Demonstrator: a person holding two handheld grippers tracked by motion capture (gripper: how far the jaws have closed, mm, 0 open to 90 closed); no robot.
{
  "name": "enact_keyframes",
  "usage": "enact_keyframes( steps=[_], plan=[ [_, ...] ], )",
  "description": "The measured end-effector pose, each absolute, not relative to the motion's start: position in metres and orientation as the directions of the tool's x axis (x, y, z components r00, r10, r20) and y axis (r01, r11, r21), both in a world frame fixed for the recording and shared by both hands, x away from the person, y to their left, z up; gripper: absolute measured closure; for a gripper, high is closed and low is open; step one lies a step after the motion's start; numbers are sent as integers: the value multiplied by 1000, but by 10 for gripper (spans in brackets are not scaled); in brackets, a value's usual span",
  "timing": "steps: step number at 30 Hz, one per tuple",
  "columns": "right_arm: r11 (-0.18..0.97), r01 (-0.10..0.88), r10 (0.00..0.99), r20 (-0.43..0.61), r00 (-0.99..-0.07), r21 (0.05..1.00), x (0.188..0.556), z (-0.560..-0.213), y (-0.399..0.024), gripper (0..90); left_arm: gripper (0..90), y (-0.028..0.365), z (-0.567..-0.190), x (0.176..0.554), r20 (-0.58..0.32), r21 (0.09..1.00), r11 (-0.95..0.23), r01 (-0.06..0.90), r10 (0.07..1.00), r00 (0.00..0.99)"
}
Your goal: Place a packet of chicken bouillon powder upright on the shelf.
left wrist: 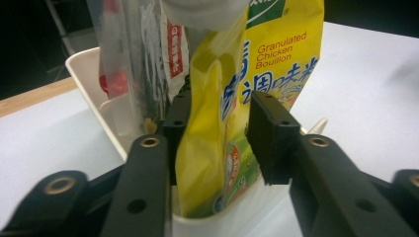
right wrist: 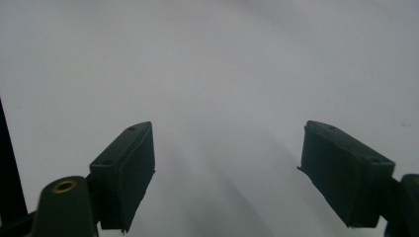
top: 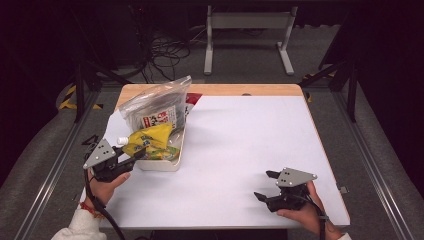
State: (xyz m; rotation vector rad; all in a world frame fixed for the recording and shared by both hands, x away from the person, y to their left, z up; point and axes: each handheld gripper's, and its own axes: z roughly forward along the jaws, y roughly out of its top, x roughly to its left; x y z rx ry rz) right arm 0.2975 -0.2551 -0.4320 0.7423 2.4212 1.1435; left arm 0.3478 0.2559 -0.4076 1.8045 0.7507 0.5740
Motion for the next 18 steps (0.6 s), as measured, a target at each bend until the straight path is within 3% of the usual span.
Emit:
enact_keyframes(
  steps=[11,18],
  plan=[
    [524,297,607,-105,-788,798,299,-429,-256,209,385,257,-406,326,59,947,-240,212,782,620],
    [520,294,611,-109,-784,802,300,-428,-257,207,317,259,-404,314,45,953,-217,210,788,615]
  ],
)
